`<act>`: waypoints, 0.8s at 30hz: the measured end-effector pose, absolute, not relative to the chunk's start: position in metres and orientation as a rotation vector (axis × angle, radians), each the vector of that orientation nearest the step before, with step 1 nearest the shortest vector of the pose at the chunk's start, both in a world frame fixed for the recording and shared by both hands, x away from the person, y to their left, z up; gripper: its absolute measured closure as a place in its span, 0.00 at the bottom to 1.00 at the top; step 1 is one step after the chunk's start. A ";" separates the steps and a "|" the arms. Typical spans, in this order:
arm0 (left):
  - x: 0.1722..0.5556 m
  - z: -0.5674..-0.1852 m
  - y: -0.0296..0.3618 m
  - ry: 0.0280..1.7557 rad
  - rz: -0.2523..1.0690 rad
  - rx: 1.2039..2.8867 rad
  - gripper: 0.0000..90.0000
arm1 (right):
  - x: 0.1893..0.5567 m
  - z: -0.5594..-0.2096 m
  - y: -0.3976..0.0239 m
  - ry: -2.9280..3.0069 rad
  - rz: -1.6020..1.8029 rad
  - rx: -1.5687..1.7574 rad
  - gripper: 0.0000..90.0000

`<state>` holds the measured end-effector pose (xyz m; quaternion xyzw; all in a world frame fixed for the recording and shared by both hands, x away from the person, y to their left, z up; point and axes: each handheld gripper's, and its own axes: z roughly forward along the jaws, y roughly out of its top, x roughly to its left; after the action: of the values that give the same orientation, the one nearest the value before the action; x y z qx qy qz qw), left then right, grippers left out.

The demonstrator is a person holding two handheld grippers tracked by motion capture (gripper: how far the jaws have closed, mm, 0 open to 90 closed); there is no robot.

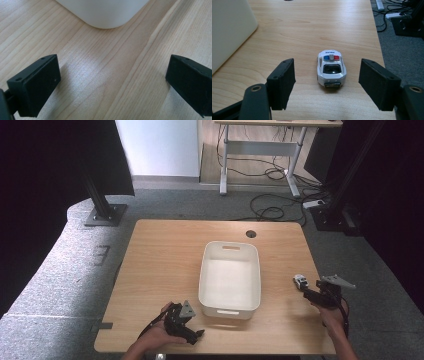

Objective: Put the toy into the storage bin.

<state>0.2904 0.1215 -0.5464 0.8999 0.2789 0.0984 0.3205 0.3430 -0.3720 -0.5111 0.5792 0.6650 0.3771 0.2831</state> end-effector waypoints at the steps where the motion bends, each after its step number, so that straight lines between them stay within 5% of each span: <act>1: 0.290 -0.546 0.122 0.734 0.259 2.365 0.00 | 0.343 -0.511 -0.373 1.777 1.009 1.554 0.32; 24: 0.290 -0.547 0.122 0.734 0.260 2.360 0.00 | 0.357 -0.522 -0.376 1.836 0.973 1.592 0.29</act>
<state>0.2903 0.1215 -0.5467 0.8990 0.2795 0.0991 0.3222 0.3571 -0.3763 -0.5222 0.5876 0.6773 0.3591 0.2590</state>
